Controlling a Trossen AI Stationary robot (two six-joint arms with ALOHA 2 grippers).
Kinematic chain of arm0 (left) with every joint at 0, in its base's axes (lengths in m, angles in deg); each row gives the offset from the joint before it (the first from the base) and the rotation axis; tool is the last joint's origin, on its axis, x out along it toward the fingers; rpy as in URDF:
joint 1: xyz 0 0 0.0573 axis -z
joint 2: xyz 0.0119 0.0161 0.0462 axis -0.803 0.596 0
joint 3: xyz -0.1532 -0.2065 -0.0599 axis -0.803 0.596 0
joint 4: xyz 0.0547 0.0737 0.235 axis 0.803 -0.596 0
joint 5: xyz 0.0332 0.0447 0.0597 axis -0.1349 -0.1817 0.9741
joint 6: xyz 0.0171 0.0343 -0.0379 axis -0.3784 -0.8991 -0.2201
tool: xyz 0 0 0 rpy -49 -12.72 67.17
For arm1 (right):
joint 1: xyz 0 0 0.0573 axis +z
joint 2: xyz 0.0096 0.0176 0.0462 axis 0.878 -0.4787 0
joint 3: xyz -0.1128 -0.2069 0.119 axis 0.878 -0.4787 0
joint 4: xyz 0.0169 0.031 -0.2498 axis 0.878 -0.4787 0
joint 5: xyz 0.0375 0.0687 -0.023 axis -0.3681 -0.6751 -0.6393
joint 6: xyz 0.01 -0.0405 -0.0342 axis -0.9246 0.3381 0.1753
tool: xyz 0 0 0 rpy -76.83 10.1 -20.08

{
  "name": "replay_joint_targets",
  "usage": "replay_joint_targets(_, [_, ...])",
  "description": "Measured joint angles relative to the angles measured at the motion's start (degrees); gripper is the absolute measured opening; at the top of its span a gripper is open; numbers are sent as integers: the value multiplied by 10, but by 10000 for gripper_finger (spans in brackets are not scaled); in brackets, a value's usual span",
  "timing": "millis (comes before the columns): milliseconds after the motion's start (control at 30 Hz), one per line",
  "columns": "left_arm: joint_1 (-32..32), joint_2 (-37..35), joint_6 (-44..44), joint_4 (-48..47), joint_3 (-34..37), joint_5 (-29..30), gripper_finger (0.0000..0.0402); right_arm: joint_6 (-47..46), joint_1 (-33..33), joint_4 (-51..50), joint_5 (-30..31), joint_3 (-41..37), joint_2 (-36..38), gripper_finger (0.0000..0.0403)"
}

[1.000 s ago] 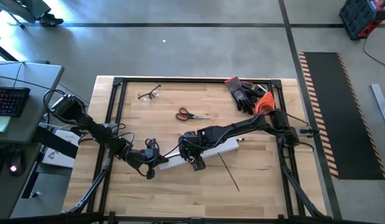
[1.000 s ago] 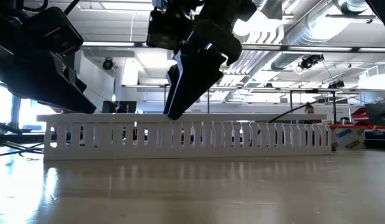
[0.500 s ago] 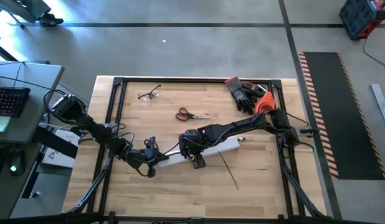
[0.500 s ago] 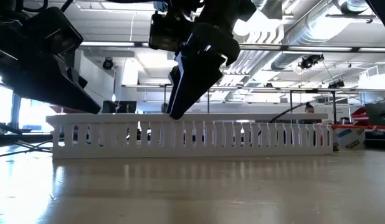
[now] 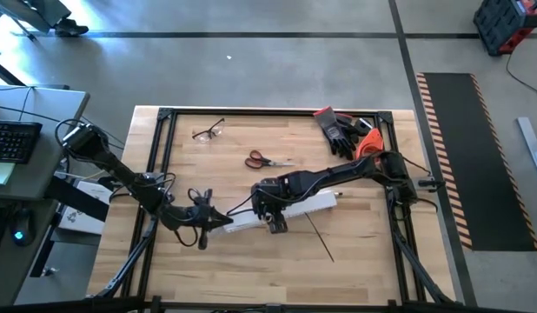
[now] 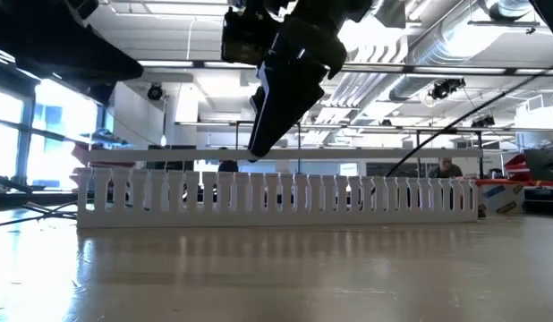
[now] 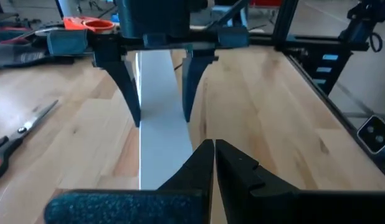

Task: Ziptie cables
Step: Close the white cable duct lid

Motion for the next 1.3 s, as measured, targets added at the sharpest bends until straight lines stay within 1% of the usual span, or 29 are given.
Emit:
replay_joint_targets(133, [0,15,19,-9,0,-3,0,-1,-2,6,-1,0,0,215])
replay_joint_targets(300, [0,53,44,-9,0,-4,0,7,-2,16,-24,0,-8,215])
replay_joint_targets(467, [-1,85,66,-8,0,-3,0,7,-3,11,-27,0,-13,215])
replay_joint_targets(867, [-10,119,77,-8,0,-1,0,7,-4,10,-28,0,-14,215])
replay_joint_targets(1200, [-24,177,80,6,-3,10,0,5,-6,2,-22,0,-15,215])
replay_joint_targets(1300, [-22,184,85,6,-3,16,0,6,-6,3,-20,0,-18,215])
